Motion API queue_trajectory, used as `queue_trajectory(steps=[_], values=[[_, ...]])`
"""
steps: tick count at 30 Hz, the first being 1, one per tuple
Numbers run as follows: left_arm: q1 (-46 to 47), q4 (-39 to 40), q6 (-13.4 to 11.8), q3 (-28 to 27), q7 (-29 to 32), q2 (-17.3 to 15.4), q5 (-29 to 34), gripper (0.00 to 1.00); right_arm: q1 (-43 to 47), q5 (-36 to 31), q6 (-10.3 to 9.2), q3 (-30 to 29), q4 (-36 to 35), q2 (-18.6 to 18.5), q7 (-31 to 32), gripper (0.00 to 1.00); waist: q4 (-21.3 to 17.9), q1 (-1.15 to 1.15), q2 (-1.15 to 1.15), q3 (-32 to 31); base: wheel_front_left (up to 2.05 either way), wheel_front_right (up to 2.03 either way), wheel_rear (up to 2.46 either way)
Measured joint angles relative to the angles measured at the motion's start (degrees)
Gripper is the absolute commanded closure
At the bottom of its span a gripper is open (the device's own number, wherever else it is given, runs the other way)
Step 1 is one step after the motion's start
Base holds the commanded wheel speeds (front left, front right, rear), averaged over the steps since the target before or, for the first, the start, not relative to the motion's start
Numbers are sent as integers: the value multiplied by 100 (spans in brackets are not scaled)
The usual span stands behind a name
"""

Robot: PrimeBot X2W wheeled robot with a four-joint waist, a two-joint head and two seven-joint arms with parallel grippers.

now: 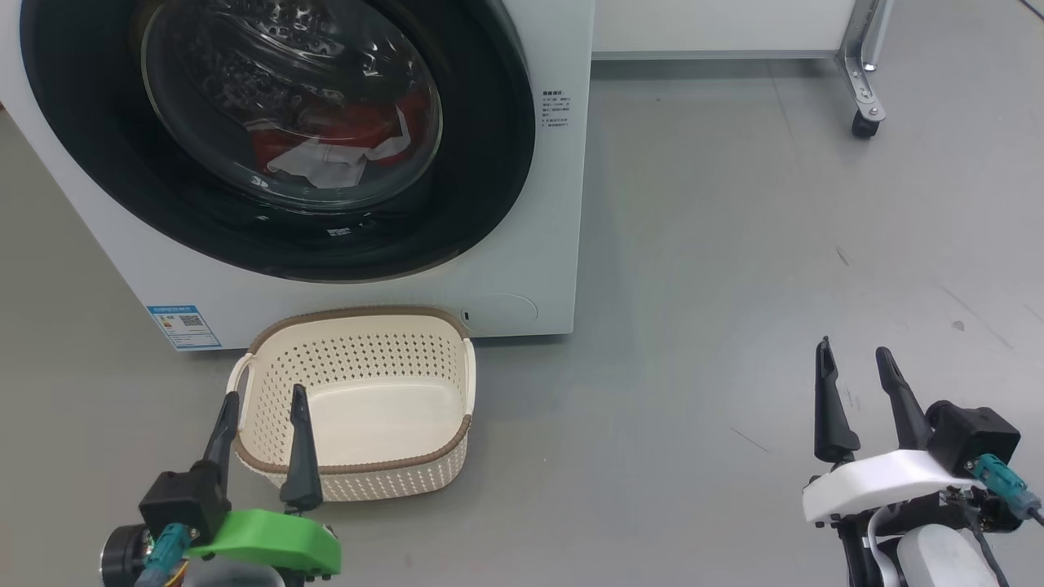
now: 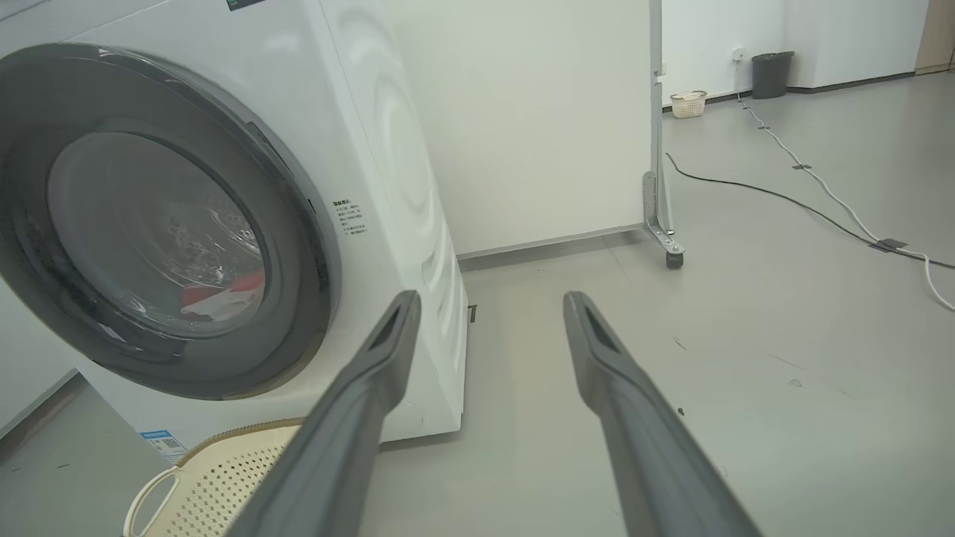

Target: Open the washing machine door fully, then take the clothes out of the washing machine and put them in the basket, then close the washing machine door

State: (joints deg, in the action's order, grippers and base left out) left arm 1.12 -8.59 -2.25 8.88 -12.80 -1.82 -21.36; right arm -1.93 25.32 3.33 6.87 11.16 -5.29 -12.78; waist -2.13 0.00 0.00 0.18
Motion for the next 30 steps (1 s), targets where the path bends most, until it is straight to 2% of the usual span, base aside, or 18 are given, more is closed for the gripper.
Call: queue_trajectory(steps=[10, 30], values=[[-5, -153, -176, 196, -147, -14, 375, 0, -3, -636, -53, 144, 190, -11, -124, 0, -27, 0, 0, 6, 0, 0, 0], [-4, -582, -303, 269, -148, -21, 168, 0, -114, -651, -52, 152, 412, 10, -124, 0, -62, 0, 0, -7, 0, 0, 0]])
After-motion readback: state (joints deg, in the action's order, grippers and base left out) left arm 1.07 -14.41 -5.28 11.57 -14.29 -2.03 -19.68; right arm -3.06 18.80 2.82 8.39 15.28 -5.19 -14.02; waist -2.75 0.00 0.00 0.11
